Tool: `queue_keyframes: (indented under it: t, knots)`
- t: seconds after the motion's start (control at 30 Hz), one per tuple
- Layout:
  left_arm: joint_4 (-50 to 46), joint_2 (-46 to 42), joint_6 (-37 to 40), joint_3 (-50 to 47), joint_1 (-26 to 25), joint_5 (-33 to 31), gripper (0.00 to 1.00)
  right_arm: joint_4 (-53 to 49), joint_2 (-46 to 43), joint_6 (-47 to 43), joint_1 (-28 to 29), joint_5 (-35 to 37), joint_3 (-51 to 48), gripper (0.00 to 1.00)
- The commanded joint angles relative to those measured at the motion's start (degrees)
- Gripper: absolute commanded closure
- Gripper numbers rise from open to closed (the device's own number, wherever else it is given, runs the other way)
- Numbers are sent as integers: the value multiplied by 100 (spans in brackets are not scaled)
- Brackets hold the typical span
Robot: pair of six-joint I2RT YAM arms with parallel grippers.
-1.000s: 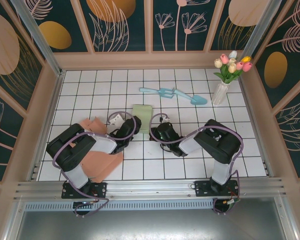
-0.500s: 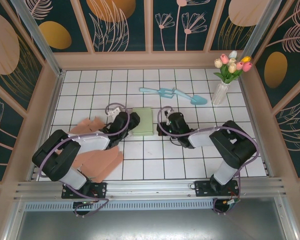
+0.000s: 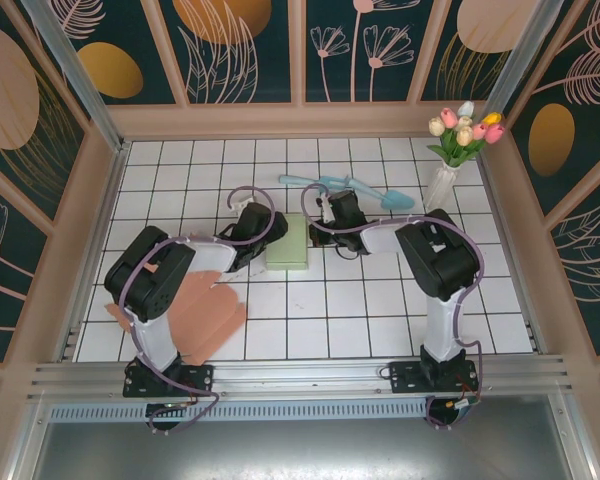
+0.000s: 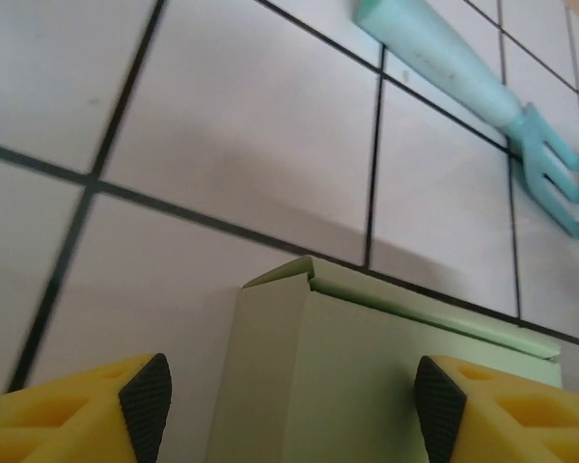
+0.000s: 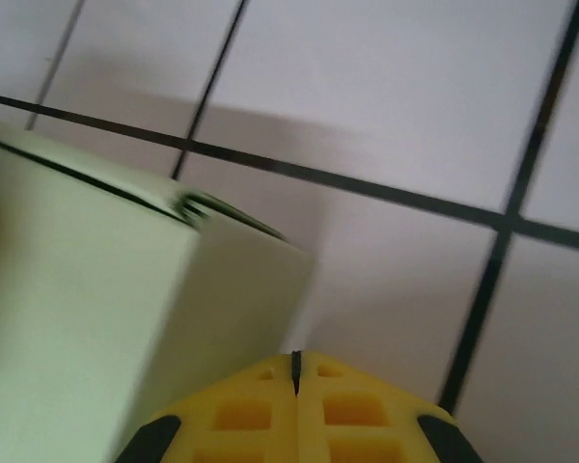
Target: Fold the paper box
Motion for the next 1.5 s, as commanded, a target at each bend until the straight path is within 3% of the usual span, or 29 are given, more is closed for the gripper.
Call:
queue_keyframes:
  t: [0.0,0.2,0.33,0.57,0.83,1.17,1.47]
  knots:
    - [237,276,97,292,12,480,31,-34,198,-161,43,-681,167,100]
    - [455,919,-92,922,0,1335,35,438,145,74,202,-1199,135,100]
    - [527,1140,-217,1156,-12,1642,35,833,-100,403,260,-929,-233,100]
    - [-554,961,167,1455,34,595,31,1450,-1234,1079,195,273,-1732,99]
    - [-755,253,69,780,120,186,28,1295,-2165,1153,321,516,-2742,99]
    - [-137,-685,-397,-522,94,704,28,1522,-1606,1304,969,516,-2491,99]
    - [439,-552,-810,-766,-294,968,29,1694,-1195,1373,1226,572,-2057,99]
